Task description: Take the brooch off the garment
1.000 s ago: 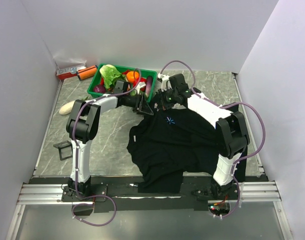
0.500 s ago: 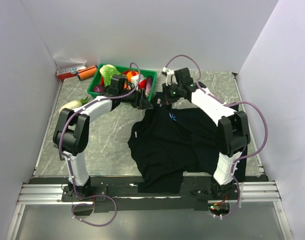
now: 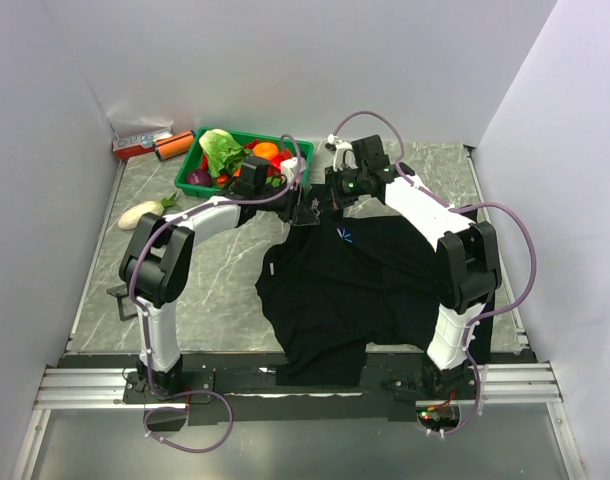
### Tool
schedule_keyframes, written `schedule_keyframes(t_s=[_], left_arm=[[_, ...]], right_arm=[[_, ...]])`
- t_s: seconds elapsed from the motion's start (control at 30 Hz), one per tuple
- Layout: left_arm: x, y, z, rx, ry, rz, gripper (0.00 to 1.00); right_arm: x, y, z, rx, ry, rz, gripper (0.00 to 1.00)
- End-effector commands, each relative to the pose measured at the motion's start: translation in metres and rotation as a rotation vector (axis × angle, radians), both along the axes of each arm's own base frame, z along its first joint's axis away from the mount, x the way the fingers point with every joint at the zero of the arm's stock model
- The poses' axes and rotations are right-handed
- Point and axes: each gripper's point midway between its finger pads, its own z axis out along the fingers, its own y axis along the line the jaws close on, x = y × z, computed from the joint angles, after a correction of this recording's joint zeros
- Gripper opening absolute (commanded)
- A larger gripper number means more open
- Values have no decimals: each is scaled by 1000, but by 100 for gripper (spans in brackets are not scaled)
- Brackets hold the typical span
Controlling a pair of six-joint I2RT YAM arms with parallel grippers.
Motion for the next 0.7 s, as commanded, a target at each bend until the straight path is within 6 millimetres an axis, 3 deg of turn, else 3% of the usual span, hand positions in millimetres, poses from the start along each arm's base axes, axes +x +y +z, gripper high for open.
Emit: schedule_keyframes(t_s=[0.0, 0.1, 0.37, 0.67], left_arm=[[12, -10, 10, -8, -78, -27, 29], [5, -12, 10, -25, -64, -60, 19], [-3, -10, 10, -20, -43, -77, 12], [18, 5, 20, 51, -124, -9, 4]], right_arm=[[8, 6, 17, 51, -31, 8, 0], [9, 6, 19, 56, -36, 10, 0], [11, 7, 17, 62, -32, 20, 0], [11, 0, 8, -17, -65, 30, 0]])
